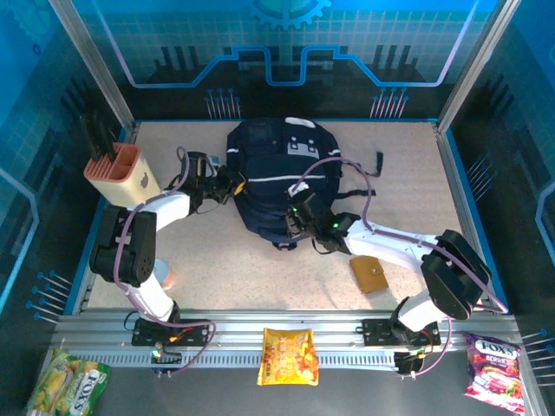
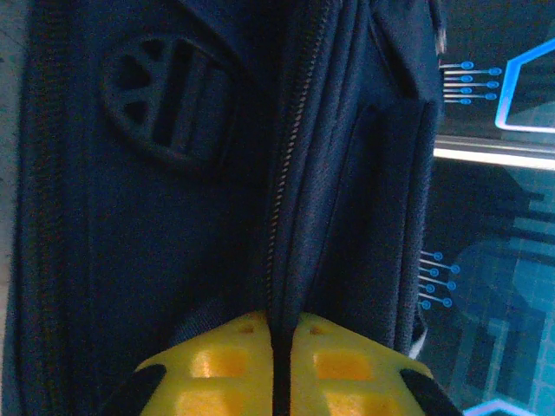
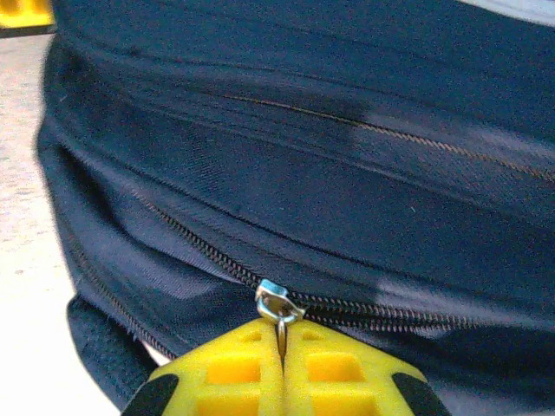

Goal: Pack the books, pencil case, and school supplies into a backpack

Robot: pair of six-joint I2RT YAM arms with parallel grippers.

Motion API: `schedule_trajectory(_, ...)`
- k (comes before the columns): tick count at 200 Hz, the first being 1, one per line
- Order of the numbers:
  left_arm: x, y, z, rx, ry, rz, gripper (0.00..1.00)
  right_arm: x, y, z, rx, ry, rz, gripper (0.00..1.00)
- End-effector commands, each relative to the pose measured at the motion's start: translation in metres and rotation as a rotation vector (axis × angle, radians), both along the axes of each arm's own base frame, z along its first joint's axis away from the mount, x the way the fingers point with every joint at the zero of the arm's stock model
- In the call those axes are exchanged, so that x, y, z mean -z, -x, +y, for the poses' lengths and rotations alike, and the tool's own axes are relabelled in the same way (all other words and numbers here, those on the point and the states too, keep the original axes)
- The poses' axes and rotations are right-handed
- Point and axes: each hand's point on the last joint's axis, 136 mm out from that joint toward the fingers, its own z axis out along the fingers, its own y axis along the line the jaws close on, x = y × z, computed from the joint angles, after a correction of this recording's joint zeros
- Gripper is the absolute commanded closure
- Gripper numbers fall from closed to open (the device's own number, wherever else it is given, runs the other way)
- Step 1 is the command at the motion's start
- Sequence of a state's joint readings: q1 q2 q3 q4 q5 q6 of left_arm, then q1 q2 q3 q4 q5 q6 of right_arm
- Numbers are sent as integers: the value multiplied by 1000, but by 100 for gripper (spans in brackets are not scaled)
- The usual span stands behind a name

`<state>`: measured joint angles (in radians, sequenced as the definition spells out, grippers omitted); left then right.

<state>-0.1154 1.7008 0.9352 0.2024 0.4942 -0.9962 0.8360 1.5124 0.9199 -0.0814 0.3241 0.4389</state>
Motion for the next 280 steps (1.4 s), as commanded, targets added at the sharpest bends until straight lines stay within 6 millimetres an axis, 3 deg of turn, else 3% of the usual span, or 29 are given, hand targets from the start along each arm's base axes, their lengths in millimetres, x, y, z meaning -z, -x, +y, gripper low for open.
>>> schedule_trajectory(1, -4, -12, 25, -59, -88, -28, 83, -12, 4, 42, -108, -106, -9, 100)
schedule_trajectory(16, -4, -6, 39, -100, -106, -21, 77, -14, 0, 59, -130, -136, -1, 100)
schedule_trajectory(31, -4, 3, 53, -147, -129, -16, 62, -16, -4, 78, -156, -175, 10, 100)
schedule_trajectory(51, -8, 21, 66, -193, -156, -9, 53, -18, -10, 98, -186, -208, 20, 100)
schedule_trajectory(93, -14, 55, 60, -178, -104, 31, 45, -18, -16, 122, -230, -238, 39, 100)
schedule_trajectory(131, -13, 67, 32, -130, 3, 74, 48, -22, -15, 128, -246, -257, 37, 100)
schedule_trajectory(172, -9, 58, 7, -116, 75, 90, 59, -22, -13, 128, -248, -262, 43, 100)
schedule_trajectory(240, 10, 55, -3, -138, 64, 130, 64, -22, -10, 124, -244, -258, 40, 100)
schedule_trajectory(280, 10, 52, 0, -153, 52, 121, 79, -18, -7, 122, -242, -220, 35, 100)
